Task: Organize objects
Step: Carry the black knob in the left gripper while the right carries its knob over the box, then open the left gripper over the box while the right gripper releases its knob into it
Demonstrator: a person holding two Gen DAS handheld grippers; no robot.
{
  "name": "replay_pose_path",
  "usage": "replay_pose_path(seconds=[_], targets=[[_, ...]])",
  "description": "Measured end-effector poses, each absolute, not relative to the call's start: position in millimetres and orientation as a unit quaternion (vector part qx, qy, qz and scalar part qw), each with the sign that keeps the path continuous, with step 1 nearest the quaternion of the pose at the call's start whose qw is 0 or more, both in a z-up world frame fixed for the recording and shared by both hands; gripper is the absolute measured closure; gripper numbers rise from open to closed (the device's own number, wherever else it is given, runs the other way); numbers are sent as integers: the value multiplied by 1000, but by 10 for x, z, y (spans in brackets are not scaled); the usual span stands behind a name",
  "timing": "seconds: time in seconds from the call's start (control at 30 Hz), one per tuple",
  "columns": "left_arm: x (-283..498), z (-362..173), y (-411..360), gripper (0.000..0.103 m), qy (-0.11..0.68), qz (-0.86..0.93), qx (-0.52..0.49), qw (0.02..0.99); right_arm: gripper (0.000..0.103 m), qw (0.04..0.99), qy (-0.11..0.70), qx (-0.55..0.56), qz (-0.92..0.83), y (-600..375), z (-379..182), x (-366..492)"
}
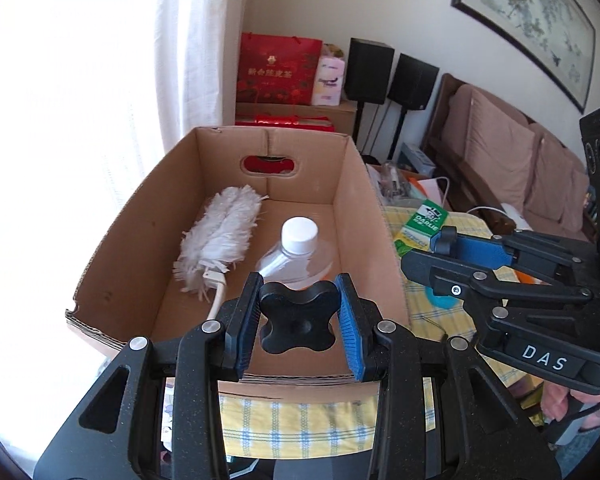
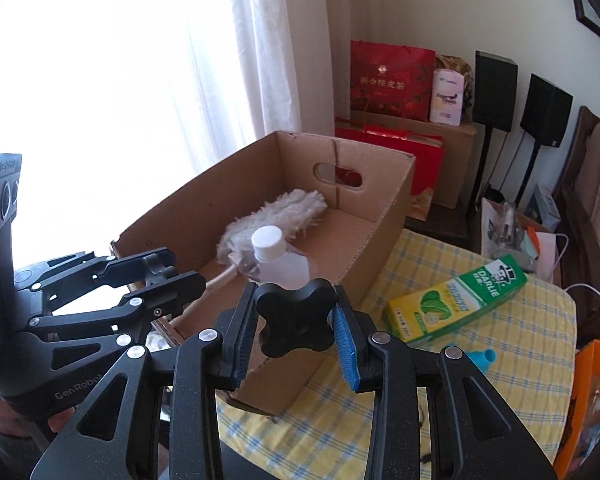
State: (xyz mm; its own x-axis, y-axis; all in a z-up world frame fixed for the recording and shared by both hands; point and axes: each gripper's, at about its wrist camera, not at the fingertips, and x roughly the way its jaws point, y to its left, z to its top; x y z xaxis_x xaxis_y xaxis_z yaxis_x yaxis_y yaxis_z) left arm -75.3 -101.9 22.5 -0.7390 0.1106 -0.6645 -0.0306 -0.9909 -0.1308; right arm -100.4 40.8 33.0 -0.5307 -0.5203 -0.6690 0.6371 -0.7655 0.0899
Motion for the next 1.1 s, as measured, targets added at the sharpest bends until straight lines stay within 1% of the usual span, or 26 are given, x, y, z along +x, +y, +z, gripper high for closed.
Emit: replay_pose_path(seconds=[0.8, 0.87, 0.93, 1.03, 1.1], targets=[[-892, -30, -1303, 69, -71, 920, -386, 23, 67, 338, 93, 372, -860, 91, 66, -1095], [-902, -43, -1322, 66, -77, 920, -384, 22, 67, 337, 91, 374, -859, 91, 49, -1107], [-908, -41, -1345, 53, -84, 920, -382, 20, 66, 336, 88, 375, -859, 97, 40, -1121], [-901, -17, -1386, 47, -90, 922, -376, 16, 64, 332, 87, 373, -862, 101, 58, -1128], [-895, 1, -1407, 43, -93, 923, -373, 13, 60, 330, 84, 371, -864, 121, 80, -1126]])
